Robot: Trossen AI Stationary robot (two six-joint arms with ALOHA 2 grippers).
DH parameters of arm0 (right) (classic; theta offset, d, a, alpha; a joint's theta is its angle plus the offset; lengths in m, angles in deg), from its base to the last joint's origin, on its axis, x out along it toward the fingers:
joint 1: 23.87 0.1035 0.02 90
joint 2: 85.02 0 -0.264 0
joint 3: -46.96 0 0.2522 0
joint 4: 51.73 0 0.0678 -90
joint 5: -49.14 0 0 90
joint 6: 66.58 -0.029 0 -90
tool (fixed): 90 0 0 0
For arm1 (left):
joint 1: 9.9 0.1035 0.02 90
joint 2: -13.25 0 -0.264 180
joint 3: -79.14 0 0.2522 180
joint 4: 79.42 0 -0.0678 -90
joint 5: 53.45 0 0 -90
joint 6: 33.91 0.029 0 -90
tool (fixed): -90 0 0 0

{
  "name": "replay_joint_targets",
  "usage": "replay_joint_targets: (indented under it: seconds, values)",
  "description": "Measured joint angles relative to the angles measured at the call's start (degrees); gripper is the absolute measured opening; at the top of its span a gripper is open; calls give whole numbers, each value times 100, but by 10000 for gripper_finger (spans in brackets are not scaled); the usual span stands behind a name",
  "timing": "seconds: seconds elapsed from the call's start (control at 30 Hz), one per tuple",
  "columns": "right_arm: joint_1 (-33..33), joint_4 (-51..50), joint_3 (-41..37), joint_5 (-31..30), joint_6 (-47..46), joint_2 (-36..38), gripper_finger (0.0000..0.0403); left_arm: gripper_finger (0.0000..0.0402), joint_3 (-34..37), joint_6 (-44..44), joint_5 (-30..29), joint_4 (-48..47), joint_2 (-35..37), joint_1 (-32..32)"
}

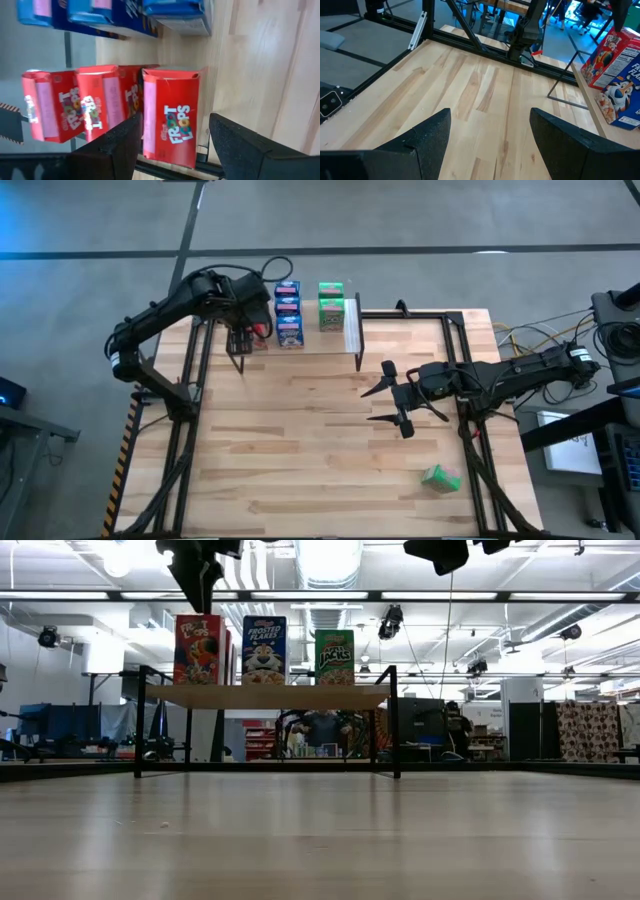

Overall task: Stack cereal on shelf
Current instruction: Put the red cereal box on the shelf aligned with the red cereal boxes, then put the green cereal box on the shelf aligned with the green cereal boxes

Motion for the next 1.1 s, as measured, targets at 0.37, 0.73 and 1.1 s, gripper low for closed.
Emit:
replay_joint_targets:
  seconds: [0.37,0.73,1.1]
  values:
    - [-2,-2,0,0,-10,0,260,215,-590,-474,466,3,184,-96]
    - [0,28,0,-4,-174,0,260,215,-100,-1847,605,848,1156,-999]
    - [-1,154,2,-211,-871,0,260,215,1765,-2585,386,3054,2126,-2843]
